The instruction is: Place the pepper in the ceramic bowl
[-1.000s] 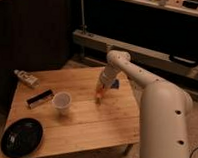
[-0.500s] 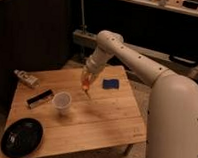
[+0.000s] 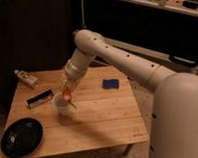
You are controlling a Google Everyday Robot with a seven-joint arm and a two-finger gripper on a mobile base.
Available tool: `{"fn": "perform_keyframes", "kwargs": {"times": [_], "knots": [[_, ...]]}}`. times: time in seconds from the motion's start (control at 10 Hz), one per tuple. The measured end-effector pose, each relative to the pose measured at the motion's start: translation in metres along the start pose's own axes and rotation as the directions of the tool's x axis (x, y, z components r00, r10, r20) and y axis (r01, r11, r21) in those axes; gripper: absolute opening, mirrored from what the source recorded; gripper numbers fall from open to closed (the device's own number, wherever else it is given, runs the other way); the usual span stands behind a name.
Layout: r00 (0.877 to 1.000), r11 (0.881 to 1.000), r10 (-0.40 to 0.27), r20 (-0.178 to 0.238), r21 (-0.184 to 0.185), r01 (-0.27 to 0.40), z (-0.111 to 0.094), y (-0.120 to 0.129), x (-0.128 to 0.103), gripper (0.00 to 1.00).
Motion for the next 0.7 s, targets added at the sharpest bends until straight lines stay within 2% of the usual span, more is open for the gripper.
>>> {"fn": "perform_keyframes", "kwargs": {"times": [0.1,0.3,0.4,0.5,0.7], "knots": [[0.998,0.999,-0.053,0.034,0.01,0.053,0.01,-0.021,-0.007,0.2],[0.982,0.988,-0.153,0.107,0.046,0.149,0.028,-0.064,-0.02,0.2],[0.962,0.973,-0.219,0.162,0.107,0.203,0.044,-0.096,-0.027,0.2],[0.956,0.969,-0.234,0.177,0.125,0.214,0.051,-0.11,-0.033,0.2],[0.955,0.966,-0.236,0.181,0.151,0.21,0.06,-0.132,-0.046,0.2]]}}
